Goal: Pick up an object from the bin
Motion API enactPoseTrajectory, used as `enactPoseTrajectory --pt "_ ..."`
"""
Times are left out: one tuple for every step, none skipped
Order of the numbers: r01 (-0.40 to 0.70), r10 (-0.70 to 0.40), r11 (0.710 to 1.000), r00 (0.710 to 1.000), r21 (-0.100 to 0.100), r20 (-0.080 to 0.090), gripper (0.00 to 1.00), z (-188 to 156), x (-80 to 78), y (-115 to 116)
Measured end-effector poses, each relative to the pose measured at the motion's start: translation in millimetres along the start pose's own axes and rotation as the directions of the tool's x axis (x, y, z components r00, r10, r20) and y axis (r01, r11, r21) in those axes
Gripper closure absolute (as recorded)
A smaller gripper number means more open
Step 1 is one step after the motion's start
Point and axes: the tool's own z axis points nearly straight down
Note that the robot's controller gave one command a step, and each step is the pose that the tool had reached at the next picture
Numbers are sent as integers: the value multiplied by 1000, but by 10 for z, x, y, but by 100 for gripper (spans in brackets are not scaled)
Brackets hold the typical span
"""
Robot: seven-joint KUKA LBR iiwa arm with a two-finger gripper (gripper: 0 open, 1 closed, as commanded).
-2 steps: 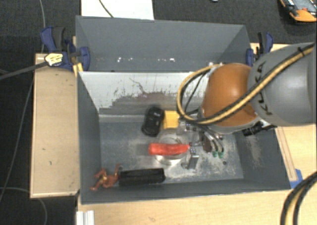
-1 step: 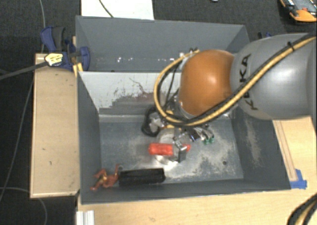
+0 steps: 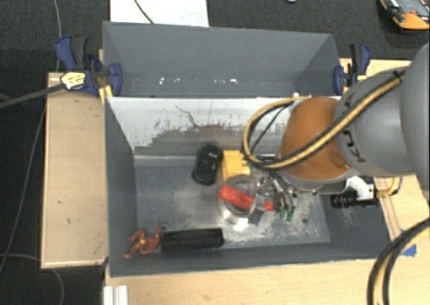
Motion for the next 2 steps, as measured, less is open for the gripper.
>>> enactPoseTrajectory --pt "3 -3 1000 1000 1 1 100 -4 2 5" --pt "22 -22 1000 1000 4 -6 100 -1129 80 -50"
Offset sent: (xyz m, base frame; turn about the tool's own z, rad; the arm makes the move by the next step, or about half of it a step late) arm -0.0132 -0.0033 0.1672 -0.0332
